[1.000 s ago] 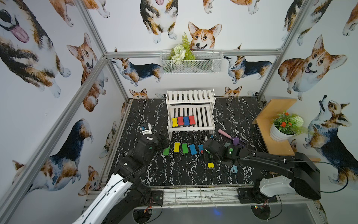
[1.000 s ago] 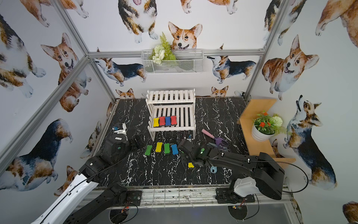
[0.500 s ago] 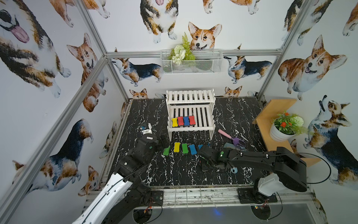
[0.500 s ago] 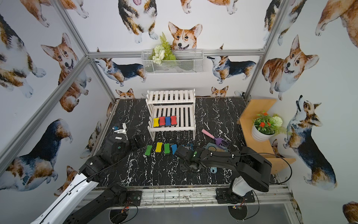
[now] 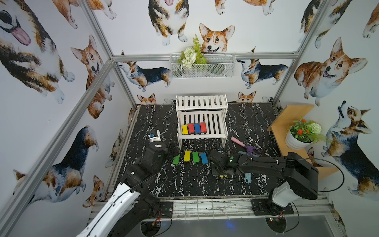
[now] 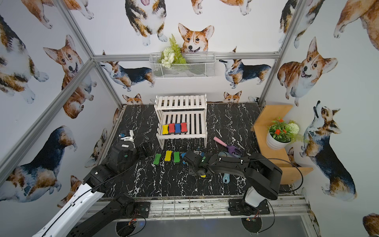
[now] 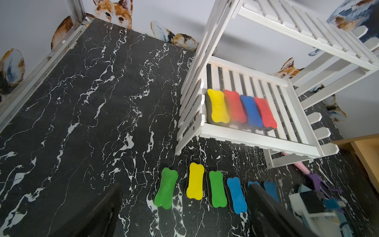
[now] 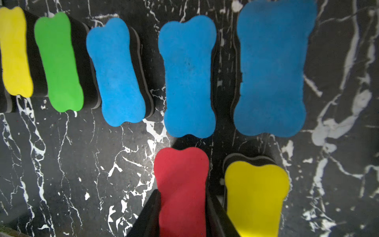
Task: Remove the whiteboard erasers from the shelf
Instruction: Place the whiteboard eraser at the center of the board, then pick up the whiteboard eraser from the shelf.
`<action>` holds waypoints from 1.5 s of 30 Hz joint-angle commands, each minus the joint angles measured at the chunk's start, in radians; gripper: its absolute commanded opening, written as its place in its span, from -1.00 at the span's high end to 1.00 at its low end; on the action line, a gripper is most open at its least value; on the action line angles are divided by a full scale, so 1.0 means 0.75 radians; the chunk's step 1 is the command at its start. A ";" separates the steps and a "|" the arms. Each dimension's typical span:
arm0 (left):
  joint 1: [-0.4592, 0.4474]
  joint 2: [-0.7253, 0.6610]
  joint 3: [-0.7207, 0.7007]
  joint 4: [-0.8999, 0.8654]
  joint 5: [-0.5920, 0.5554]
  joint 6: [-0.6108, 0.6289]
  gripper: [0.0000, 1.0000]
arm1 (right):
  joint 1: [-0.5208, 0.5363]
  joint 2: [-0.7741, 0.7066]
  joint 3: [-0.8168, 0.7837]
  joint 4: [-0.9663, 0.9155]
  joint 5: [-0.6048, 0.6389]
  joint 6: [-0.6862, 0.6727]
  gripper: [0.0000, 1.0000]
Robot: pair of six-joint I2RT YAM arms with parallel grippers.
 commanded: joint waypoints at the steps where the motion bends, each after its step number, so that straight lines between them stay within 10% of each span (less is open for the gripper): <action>1: 0.002 -0.002 0.002 -0.013 -0.010 0.010 -0.99 | -0.004 0.021 0.015 -0.009 0.031 -0.013 0.26; 11: 0.004 -0.016 -0.007 -0.022 -0.016 0.016 -0.99 | -0.003 0.013 0.065 -0.021 0.075 -0.044 -0.17; 21: 0.004 -0.030 -0.023 -0.015 -0.014 0.020 -0.99 | -0.023 -0.178 0.292 -0.026 0.167 -0.297 -0.18; 34: 0.004 -0.026 -0.010 -0.035 -0.005 0.019 -0.99 | -0.267 0.139 0.781 -0.006 0.251 -0.532 -0.10; 45: 0.004 -0.017 -0.001 -0.034 -0.002 0.016 -0.99 | -0.386 0.252 0.759 0.137 0.068 -0.525 0.06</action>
